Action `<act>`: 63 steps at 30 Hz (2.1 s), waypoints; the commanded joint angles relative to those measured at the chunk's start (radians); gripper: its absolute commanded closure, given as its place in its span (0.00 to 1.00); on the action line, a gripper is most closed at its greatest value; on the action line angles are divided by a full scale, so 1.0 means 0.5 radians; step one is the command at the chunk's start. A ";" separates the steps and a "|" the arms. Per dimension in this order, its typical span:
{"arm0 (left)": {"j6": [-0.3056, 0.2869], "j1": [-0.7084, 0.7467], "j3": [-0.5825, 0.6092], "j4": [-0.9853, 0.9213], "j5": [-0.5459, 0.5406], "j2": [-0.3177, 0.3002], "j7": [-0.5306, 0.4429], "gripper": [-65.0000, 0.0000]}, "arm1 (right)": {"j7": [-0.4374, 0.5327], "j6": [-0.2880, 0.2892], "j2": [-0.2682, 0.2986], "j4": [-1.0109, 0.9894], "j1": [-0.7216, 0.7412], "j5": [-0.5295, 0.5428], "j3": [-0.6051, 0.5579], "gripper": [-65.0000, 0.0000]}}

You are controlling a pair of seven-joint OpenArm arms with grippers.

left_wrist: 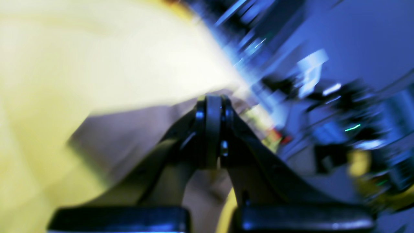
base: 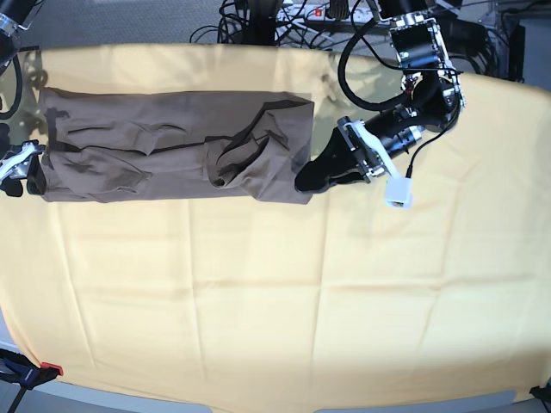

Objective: Fold the T-shirt properly
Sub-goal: 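Press the folded end flat with the left gripper while the right gripper holds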

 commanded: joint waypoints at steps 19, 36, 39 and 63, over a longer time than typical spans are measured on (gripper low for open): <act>-0.014 -0.071 0.799 0.031 0.855 -0.021 -0.415 1.00 | 0.021 -0.006 0.040 0.033 0.016 0.021 0.022 0.51; 0.003 0.003 0.820 0.063 0.591 -0.088 -0.323 1.00 | 0.046 -0.008 0.046 0.034 0.074 0.052 0.052 0.51; -0.017 -0.018 0.820 0.148 0.492 -0.088 -0.321 1.00 | 0.020 -0.007 0.046 0.037 0.087 0.233 0.185 0.51; -0.017 -0.018 0.818 0.198 0.480 -0.127 -0.269 1.00 | -0.362 0.288 0.012 -1.009 -0.105 1.160 0.338 0.32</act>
